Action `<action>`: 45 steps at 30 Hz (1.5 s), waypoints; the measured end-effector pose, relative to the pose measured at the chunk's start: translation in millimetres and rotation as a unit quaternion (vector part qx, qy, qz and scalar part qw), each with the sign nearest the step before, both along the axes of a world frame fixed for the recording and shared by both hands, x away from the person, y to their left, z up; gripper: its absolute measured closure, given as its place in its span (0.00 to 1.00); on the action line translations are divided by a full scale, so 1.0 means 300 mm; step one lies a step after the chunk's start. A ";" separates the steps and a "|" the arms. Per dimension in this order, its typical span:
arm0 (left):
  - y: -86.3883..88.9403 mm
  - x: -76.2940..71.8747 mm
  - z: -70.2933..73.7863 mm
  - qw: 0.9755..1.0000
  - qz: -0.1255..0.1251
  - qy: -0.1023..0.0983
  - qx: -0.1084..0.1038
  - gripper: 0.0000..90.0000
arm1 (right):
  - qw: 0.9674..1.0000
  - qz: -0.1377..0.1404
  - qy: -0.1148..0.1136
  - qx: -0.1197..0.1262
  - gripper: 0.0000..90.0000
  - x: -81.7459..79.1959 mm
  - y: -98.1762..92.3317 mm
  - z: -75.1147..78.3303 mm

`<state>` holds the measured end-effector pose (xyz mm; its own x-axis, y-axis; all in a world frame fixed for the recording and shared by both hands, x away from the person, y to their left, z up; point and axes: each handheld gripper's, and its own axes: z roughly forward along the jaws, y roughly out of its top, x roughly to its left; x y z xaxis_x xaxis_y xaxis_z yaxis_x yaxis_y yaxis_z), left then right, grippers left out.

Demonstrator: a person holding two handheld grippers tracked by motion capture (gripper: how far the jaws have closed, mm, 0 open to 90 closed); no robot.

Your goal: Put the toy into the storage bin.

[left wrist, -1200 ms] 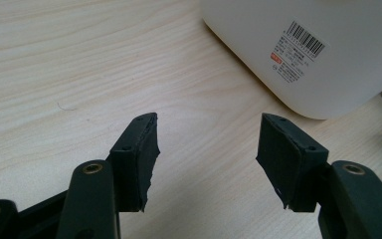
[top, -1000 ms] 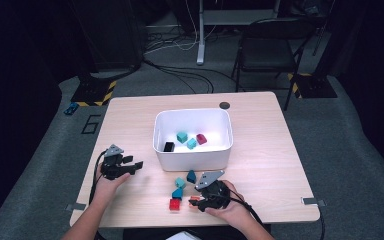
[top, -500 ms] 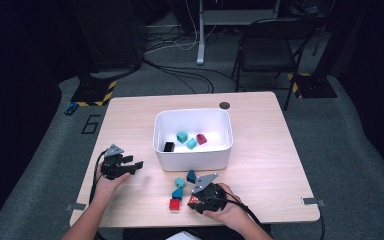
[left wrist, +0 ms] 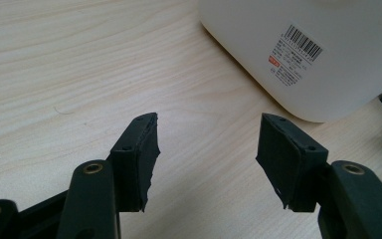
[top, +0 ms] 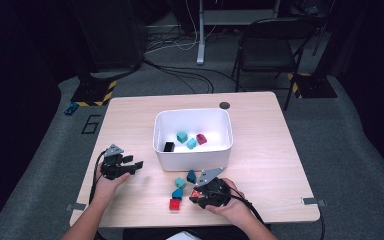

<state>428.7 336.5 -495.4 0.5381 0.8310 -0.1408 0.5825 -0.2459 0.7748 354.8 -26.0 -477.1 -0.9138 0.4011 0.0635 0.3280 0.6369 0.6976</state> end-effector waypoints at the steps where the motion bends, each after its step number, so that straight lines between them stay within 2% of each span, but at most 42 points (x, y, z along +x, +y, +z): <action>1: -0.001 0.000 0.000 1.000 0.002 -0.002 -0.001 0.45 | 1.000 -0.002 -0.003 0.002 0.65 0.003 -0.004 0.010; 8: -0.003 -0.001 0.000 1.000 -0.001 0.000 0.000 0.45 | 1.000 -0.016 -0.004 0.022 0.65 0.026 -0.041 0.088; 21: -0.004 -0.001 0.000 1.000 -0.002 -0.001 0.001 0.45 | 0.999 -0.023 -0.017 0.036 0.65 0.063 -0.085 0.296; 27: -0.002 0.000 -0.001 1.000 -0.003 -0.001 0.000 0.45 | 0.999 -0.029 -0.026 0.037 0.65 0.096 -0.086 0.368; 37: -0.004 0.001 -0.001 1.000 -0.003 -0.002 -0.001 0.46 | 0.998 -0.040 -0.032 0.039 0.65 0.175 -0.052 0.446; 45: -0.004 0.000 -0.001 1.000 -0.004 -0.002 -0.002 0.46 | 0.997 -0.045 -0.045 0.032 0.65 0.245 -0.012 0.466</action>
